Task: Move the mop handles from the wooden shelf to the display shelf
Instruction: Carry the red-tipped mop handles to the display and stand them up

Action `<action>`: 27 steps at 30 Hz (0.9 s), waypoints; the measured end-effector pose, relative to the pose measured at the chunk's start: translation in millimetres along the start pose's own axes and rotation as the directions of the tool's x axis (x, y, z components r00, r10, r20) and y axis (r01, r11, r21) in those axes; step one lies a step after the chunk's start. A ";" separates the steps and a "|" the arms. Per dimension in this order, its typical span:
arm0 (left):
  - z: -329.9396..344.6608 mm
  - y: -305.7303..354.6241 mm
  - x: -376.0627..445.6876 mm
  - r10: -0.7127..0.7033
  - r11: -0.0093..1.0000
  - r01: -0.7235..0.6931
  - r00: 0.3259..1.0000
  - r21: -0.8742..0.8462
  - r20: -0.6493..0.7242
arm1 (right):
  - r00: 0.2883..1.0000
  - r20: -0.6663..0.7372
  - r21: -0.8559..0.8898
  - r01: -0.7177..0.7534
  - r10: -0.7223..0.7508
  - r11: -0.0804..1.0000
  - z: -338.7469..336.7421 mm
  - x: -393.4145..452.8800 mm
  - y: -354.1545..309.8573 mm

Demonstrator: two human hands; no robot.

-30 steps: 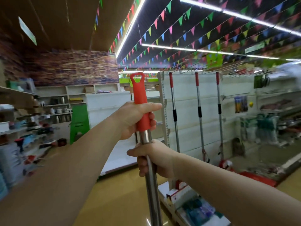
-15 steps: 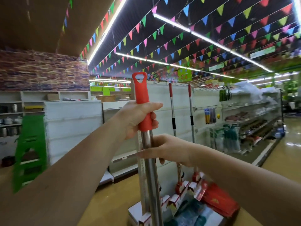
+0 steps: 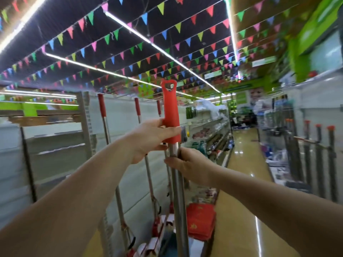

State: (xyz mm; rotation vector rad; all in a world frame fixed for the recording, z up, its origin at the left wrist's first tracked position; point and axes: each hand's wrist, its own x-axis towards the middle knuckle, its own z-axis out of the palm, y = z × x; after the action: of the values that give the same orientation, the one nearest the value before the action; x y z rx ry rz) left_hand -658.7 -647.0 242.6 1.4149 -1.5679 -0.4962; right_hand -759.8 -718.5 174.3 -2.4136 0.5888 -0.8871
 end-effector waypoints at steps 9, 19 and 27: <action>25.1 -35.9 77.9 0.184 0.958 -0.214 0.970 -0.190 -0.161 | 0.999 -0.050 -0.019 0.000 -0.001 1.000 -33.8 43.7 53.6; 31.1 -84.8 138.2 0.166 0.932 -0.206 0.974 -0.297 -0.154 | 0.997 -0.069 0.035 0.026 -0.023 0.999 -33.5 98.9 114.5; 34.9 -115.9 212.6 0.199 0.933 -0.206 0.978 -0.293 -0.053 | 0.984 -0.149 0.018 -0.095 0.096 0.995 -43.4 145.1 158.4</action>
State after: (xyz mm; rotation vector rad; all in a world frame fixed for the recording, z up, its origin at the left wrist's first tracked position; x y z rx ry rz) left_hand -602.6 -883.0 210.7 1.0148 -1.5280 -0.5630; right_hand -723.8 -934.6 179.0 -2.3015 0.7467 -1.0337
